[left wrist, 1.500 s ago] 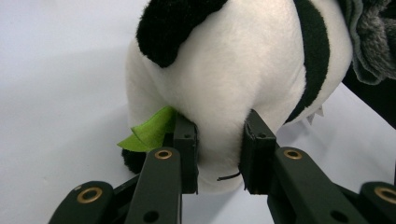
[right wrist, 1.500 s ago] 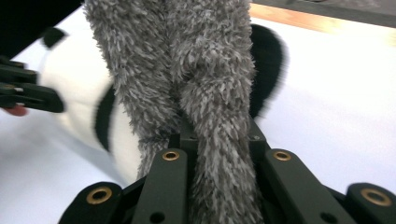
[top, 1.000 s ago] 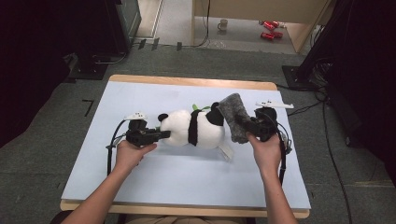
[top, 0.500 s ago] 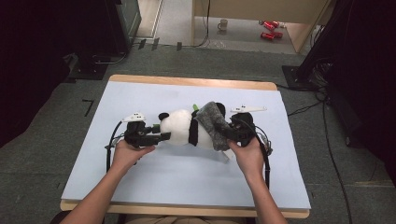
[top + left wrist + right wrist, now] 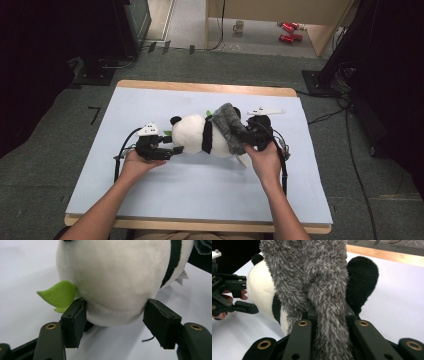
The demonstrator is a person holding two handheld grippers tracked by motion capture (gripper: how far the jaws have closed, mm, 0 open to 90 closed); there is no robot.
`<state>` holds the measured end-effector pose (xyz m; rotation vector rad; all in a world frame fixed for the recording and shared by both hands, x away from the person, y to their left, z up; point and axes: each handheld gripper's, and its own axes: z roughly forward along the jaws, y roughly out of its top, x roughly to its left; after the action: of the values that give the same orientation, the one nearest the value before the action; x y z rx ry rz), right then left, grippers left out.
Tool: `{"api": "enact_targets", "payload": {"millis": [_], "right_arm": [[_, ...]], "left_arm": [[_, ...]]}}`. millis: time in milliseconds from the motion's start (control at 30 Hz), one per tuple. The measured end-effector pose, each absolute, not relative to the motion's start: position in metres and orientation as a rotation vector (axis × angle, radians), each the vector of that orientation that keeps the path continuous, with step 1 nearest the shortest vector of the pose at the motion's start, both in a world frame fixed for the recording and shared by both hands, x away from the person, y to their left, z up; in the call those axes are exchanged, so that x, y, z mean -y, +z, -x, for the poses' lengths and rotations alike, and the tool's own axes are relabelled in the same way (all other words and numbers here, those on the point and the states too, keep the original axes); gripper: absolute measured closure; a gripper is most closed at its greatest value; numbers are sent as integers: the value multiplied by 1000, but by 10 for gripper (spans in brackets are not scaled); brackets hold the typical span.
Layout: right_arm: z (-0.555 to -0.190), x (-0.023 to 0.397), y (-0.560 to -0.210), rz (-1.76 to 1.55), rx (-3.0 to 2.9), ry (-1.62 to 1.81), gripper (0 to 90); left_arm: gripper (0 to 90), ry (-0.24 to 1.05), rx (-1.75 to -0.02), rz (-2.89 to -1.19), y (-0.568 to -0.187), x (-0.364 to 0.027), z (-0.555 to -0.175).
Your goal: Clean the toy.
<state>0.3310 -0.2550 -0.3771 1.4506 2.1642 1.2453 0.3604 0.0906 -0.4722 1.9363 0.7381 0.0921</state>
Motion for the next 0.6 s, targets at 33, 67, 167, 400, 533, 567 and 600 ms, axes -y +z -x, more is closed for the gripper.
{"api": "enact_targets", "payload": {"millis": [33, 67, 167, 400, 533, 567, 600], "right_arm": [[-332, 255, -377, -1450, -2160, 1246, 767], [-333, 256, -378, -1456, -2155, 1251, 764], [-335, 256, -380, -1453, -2151, 1260, 760], [-335, 256, -379, -1455, -2133, 1264, 760], [-334, 257, -378, -1456, -2127, 1274, 766], [-334, 258, -378, -1456, -2124, 1282, 766], [-334, 259, -377, -1452, -2126, 1289, 766]], "left_arm": [[336, 84, -742, -1931, -474, -89, -362], [336, 75, -751, -1925, -476, -88, -363], [334, 105, -762, -1903, -479, -85, -367], [523, 134, -827, -1860, -477, -77, -370], [660, 106, -852, -1854, -472, -75, -368], [685, 89, -848, -1853, -471, -76, -368], [704, 73, -845, -1850, -470, -76, -367]]}}
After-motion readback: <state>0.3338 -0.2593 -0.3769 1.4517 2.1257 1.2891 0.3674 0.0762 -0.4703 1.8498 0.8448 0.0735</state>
